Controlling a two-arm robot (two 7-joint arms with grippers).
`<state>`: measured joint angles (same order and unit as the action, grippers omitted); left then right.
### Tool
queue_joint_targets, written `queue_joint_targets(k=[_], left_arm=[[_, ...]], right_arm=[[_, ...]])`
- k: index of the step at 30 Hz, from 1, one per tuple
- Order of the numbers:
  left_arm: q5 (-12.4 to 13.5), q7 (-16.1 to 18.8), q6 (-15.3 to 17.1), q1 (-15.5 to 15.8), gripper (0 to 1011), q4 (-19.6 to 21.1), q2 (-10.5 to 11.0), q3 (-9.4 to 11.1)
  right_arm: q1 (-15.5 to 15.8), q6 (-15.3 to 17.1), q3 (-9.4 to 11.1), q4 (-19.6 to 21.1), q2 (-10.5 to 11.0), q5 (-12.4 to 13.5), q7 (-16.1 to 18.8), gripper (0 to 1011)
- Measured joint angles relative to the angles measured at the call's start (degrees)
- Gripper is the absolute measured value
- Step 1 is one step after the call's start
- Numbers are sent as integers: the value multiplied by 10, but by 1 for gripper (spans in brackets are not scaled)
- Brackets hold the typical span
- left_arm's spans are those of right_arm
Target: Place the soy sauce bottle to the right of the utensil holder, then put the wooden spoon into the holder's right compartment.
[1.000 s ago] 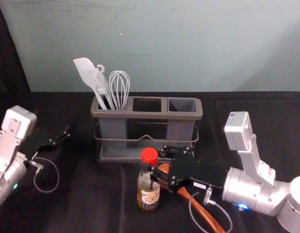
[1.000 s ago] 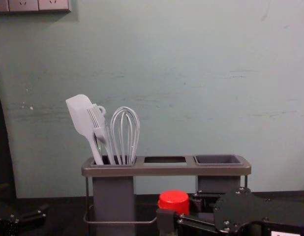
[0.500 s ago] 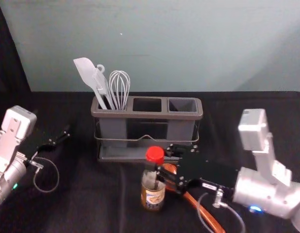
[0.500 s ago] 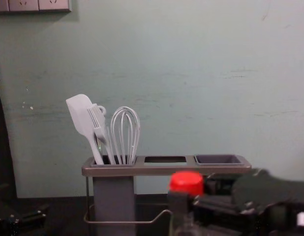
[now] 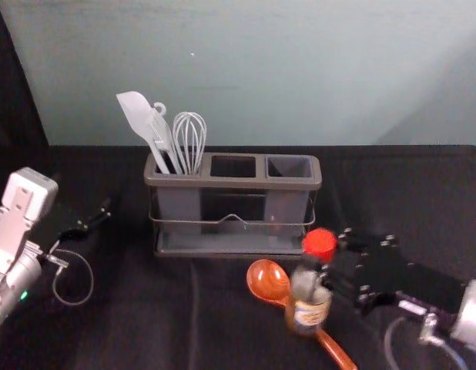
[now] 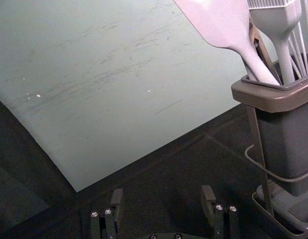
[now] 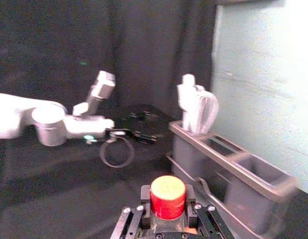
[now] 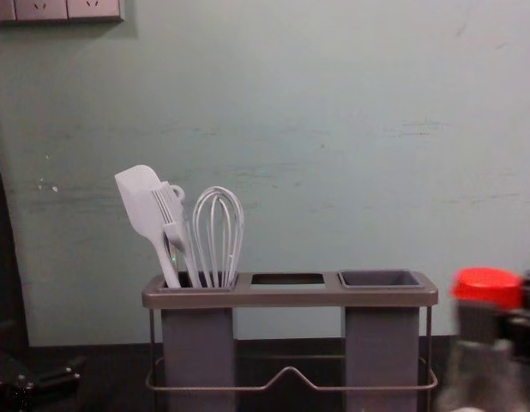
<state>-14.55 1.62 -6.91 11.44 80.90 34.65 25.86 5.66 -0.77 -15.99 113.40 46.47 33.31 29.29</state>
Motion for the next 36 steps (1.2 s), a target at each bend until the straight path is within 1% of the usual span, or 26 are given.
queue_joint_targets(k=[1, 2, 3, 4, 6, 7, 11, 14, 18, 23, 26, 27, 30, 31, 34, 35, 36], left_arm=[[0, 0, 0, 0, 1011, 0, 0, 0], [0, 0, 0, 0, 1011, 0, 0, 0], [0, 0, 0, 0, 1011, 0, 0, 0], [0, 0, 0, 0, 1011, 0, 0, 0], [0, 0, 0, 0, 1011, 0, 0, 0], [0, 0, 0, 0, 1011, 0, 0, 0], [0, 0, 0, 0, 1011, 0, 0, 0], [0, 0, 0, 0, 1011, 0, 0, 0], [0, 0, 0, 0, 1012, 0, 0, 0], [0, 0, 0, 0, 1011, 0, 0, 0], [0, 0, 0, 0, 1011, 0, 0, 0], [0, 0, 0, 0, 1011, 0, 0, 0], [0, 0, 0, 0, 1011, 0, 0, 0], [0, 0, 0, 0, 1012, 0, 0, 0], [0, 0, 0, 0, 1011, 0, 0, 0], [0, 0, 0, 0, 1011, 0, 0, 0], [0, 0, 0, 0, 1011, 0, 0, 0]], right_arm=[[8, -1, 9, 0, 3, 2, -3, 387], [21, -4, 25, 0, 7, 7, -9, 387], [28, -5, 33, -1, 9, 10, -11, 387], [39, -8, 48, -3, 13, 14, -15, 387], [48, -9, 62, -5, 16, 16, -19, 386], [55, -11, 73, -7, 19, 17, -22, 387], [65, -12, 97, -15, 23, 15, -30, 387], [63, -10, 104, -23, 23, 9, -33, 387], [49, 1, 105, -39, 19, -1, -39, 387], [17, 4, 102, -70, -3, -5, -40, 387], [-10, 6, 92, -94, -20, -4, -37, 387], [-23, 7, 87, -107, -29, -4, -33, 387], [-44, 7, 80, -126, -43, -4, -27, 387], [-57, 8, 74, -136, -50, -4, -23, 387], [-74, 10, 67, -150, -57, -7, -17, 387], [-88, 12, 62, -159, -62, -8, -14, 387], [-93, 13, 60, -164, -64, -8, -12, 387]])
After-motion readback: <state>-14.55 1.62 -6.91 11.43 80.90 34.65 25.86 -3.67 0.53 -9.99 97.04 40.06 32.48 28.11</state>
